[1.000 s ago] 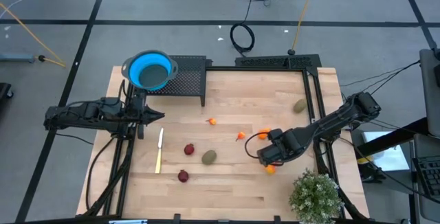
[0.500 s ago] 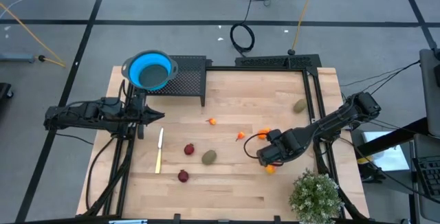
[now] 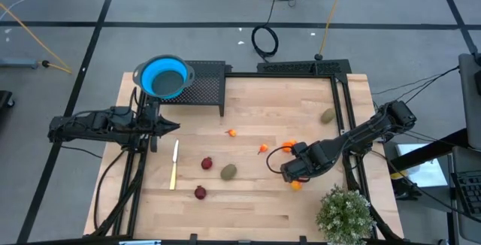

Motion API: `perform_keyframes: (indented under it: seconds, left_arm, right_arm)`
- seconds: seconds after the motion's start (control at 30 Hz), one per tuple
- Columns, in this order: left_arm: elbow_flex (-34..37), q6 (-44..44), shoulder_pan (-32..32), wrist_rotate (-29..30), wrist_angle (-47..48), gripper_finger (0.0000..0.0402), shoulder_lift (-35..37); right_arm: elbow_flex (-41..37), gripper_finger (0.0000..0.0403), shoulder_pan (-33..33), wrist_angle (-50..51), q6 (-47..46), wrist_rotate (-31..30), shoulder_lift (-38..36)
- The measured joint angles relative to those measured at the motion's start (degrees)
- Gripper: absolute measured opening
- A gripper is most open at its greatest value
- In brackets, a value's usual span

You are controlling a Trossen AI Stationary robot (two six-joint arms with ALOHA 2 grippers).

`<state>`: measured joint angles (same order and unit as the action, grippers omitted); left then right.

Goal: Pick & Place Fruit
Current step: Put the mango into the blue strainer bowl on the shelf

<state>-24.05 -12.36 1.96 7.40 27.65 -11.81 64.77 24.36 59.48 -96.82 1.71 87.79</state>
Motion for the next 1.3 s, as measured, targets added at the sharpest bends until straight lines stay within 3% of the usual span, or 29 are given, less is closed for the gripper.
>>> perform_keyframes:
  seconds: [0.23,0.4,0.67,1.0,1.3]
  left_arm:
    - [0.0,0.0,0.0,0.0,0.0,0.0008,0.0]
    - [0.0,0.0,0.0,0.0,0.0,0.0013,0.0]
    - [0.0,0.2,0.0,0.0,0.0,0.0007,0.0]
    - [0.0,0.3,0.0,0.0,0.0,0.0002,0.0]
    - [0.0,0.2,0.0,0.0,0.0,0.0016,0.0]
  right_arm:
    - [0.0,0.0354,0.0,0.0,-0.3,-0.8,0.0]
    - [0.0,0.0374,0.5,-0.1,-1.4,-1.8,0.0]
    - [-1.4,0.0376,0.9,-2.8,-0.4,-1.8,0.0]
    - [-11.0,0.0376,1.2,-21.1,-1.8,-1.4,0.0]
    - [-13.6,0.0375,1.2,-24.2,-3.0,1.2,0.0]
